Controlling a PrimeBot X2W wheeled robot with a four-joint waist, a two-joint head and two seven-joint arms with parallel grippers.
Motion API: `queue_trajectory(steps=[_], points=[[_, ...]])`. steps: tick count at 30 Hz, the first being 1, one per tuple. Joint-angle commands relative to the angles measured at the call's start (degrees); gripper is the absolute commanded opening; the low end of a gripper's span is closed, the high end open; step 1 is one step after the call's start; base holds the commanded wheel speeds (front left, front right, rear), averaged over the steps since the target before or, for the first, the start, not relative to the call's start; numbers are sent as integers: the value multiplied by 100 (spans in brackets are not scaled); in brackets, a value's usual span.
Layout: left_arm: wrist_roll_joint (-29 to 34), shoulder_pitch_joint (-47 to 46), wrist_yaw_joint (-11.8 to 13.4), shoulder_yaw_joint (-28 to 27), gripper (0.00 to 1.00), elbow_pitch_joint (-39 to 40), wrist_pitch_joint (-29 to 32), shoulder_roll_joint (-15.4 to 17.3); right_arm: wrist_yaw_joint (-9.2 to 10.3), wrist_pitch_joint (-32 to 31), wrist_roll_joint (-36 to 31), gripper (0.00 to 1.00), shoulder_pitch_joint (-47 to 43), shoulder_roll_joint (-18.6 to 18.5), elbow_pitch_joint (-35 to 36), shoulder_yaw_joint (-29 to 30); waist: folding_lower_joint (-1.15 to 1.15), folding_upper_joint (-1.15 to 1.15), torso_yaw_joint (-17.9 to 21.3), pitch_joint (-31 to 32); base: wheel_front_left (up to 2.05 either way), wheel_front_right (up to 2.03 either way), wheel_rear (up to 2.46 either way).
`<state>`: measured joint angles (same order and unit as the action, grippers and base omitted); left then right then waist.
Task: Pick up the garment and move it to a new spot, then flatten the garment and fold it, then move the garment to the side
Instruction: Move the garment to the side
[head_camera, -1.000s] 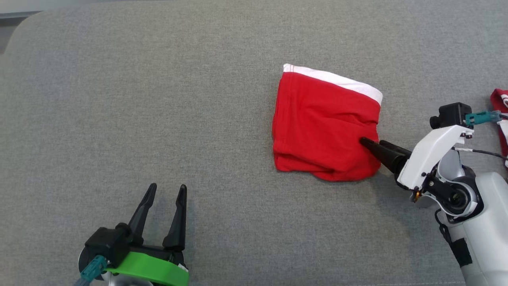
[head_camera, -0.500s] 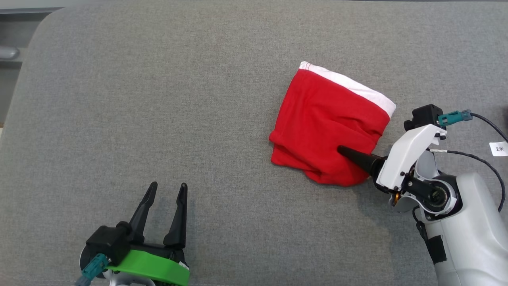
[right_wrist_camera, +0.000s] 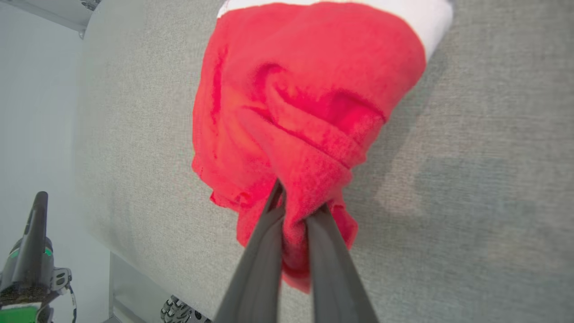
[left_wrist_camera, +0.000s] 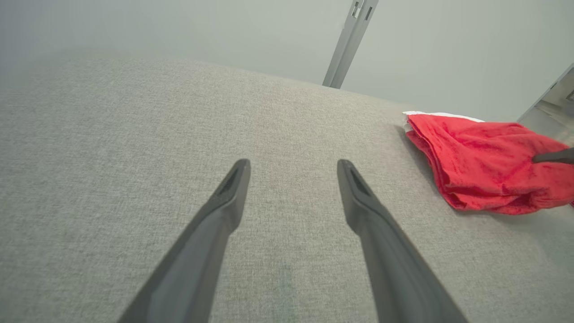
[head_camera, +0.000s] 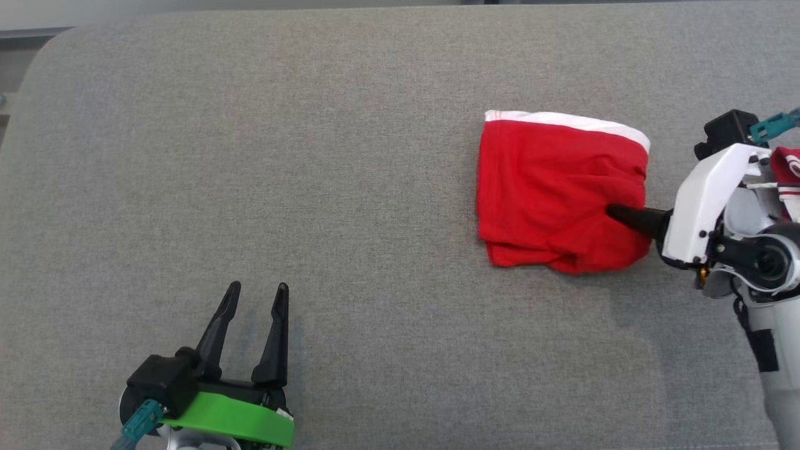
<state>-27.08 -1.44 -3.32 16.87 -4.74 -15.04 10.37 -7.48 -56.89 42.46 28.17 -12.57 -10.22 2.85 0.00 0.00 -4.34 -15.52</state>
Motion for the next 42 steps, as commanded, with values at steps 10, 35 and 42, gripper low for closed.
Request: queue_trajectory(steps=[10,35,42], points=[[26,-19,35,1,100,257,19,80,-2,-1126,-132,0,-95,-1085,1085,-147,0,0,898,-161,0,0,0],[94,-456,117,29,100,684,418,440,1,541,-1348,0,416,-2364,117,-175,0,0,1671,-819,0,0,0],[85,-478,130,58,100,657,418,444,0,999,-1650,0,502,-2216,-615,-88,0,0,1515,-830,0,0,0]])
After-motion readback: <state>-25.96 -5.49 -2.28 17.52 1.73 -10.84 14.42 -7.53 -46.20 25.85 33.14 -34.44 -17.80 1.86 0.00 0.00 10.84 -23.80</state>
